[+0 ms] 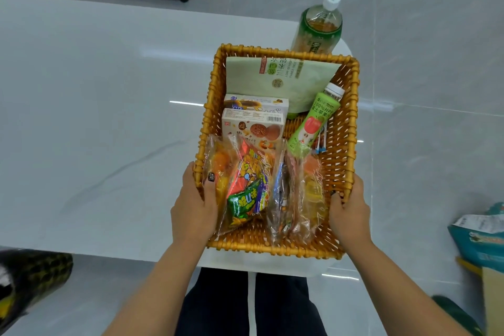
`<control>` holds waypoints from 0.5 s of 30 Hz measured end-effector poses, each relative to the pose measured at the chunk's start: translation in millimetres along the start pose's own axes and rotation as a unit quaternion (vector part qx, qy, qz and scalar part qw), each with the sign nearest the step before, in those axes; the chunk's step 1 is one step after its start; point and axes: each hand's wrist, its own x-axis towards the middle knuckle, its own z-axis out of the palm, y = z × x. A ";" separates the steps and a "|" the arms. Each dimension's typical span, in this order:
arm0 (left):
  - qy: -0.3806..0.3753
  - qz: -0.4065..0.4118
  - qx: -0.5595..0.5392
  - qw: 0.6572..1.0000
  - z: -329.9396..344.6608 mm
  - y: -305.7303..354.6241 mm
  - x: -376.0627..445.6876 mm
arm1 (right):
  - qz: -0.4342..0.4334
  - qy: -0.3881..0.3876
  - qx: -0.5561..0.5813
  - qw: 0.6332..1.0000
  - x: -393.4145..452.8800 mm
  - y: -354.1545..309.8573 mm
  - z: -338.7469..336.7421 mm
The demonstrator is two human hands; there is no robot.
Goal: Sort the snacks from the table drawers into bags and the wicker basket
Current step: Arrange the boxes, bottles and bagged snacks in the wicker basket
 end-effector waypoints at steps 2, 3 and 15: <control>0.005 0.004 0.006 1.000 0.8 1.1 0.4 | 0.005 0.006 -0.005 1.000 0.0 -1.6 0.8; 0.004 0.009 0.009 1.000 0.4 1.1 1.2 | 0.006 0.009 -0.008 1.000 0.4 -2.0 1.2; -0.016 0.105 -0.003 0.994 -23.0 62.9 80.4 | -0.094 0.119 0.050 0.987 64.9 -78.9 -9.1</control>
